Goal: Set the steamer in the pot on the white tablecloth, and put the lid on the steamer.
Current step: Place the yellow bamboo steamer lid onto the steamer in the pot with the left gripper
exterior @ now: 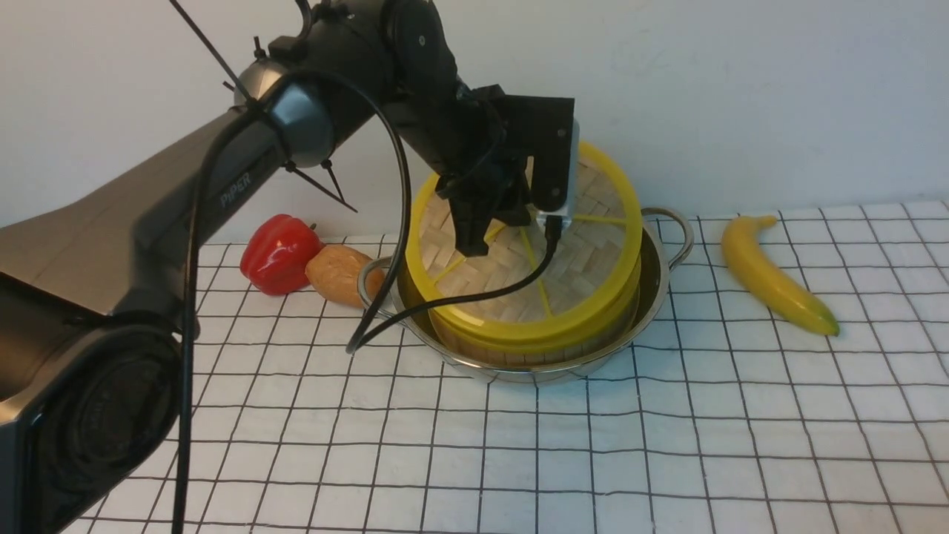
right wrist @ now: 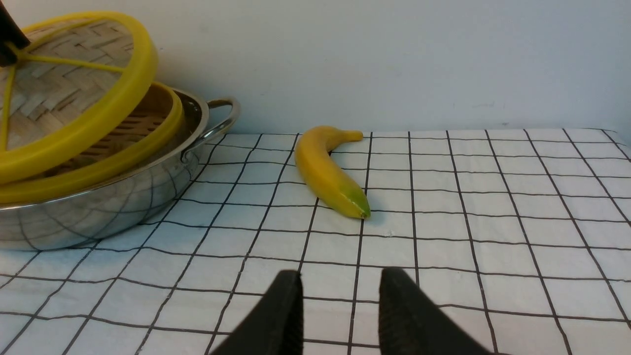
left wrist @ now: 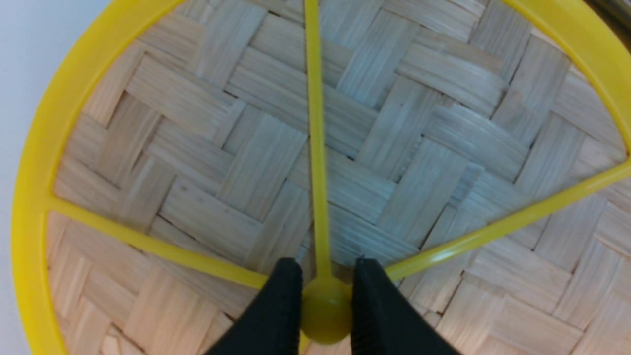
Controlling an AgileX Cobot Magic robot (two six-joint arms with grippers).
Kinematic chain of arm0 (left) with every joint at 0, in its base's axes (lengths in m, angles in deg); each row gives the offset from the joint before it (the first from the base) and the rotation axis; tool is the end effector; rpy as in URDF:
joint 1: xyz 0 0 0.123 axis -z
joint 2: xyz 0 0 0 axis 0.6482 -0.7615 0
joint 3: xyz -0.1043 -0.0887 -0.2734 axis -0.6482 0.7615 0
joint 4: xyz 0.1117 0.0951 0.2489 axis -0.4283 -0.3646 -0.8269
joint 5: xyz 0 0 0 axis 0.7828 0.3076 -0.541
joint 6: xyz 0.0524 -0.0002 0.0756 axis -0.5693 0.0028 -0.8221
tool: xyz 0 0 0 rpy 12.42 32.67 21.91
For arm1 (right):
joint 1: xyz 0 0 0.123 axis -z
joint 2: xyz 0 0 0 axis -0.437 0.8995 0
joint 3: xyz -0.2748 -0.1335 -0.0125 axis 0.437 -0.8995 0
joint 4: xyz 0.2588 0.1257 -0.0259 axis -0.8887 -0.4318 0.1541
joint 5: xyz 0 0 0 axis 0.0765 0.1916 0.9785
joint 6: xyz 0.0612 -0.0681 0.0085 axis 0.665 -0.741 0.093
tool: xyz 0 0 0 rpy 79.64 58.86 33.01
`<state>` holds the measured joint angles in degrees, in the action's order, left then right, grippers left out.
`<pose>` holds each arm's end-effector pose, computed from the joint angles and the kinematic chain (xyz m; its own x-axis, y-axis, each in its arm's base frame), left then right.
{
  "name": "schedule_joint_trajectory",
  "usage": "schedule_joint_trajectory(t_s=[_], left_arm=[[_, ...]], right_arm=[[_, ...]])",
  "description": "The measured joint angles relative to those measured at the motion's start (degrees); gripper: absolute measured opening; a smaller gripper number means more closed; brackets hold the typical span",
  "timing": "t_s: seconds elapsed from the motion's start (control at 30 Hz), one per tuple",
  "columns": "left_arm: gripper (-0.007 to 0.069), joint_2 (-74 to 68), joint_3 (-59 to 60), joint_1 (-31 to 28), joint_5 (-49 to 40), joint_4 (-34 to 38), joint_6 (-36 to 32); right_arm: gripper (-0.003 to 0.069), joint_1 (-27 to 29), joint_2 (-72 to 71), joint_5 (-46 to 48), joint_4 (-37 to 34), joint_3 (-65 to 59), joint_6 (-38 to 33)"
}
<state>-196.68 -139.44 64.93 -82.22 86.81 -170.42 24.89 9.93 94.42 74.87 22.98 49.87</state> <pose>0.4868 -0.2412 0.2784 0.2603 0.9204 -0.2918 0.8946 -0.1162 0.4316 0.0717 0.0050 0.1793 -0.2637 0.1343 -0.9552 -0.0210 0.9892 0.1449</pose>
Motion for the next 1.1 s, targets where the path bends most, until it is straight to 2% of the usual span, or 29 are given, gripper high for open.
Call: schedule_joint_trajectory(t_s=[0.43, 1.1], left_arm=[[0.0116, -0.66, 0.0, 0.0, 2.49, -0.09, 0.0], [0.0116, -0.77, 0.0, 0.0, 0.78, 0.03, 0.0]], right_arm=[[0.024, 0.0, 0.0, 0.0, 0.0, 0.0, -0.05], [0.024, 0.0, 0.0, 0.0, 0.0, 0.0, -0.01]])
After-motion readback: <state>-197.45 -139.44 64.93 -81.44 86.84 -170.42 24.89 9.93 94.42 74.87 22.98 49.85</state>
